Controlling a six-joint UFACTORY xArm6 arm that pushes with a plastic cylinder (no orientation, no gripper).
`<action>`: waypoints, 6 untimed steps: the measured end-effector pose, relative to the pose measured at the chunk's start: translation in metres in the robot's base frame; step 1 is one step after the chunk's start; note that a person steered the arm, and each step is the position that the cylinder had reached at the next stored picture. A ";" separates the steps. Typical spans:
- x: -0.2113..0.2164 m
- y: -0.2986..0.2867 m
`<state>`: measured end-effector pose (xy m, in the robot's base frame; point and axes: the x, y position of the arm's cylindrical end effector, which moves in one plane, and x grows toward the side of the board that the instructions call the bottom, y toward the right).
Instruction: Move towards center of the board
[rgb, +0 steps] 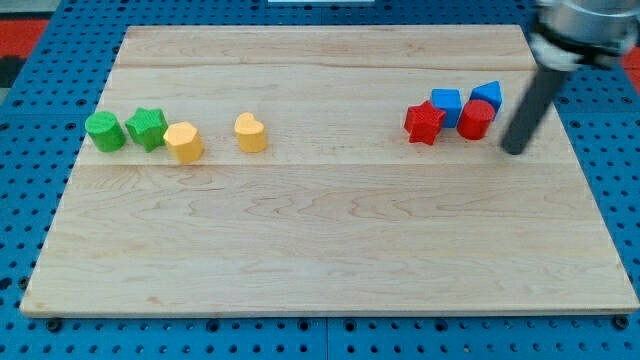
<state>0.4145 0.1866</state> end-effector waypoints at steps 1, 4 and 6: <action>-0.049 -0.088; -0.056 -0.206; -0.055 -0.259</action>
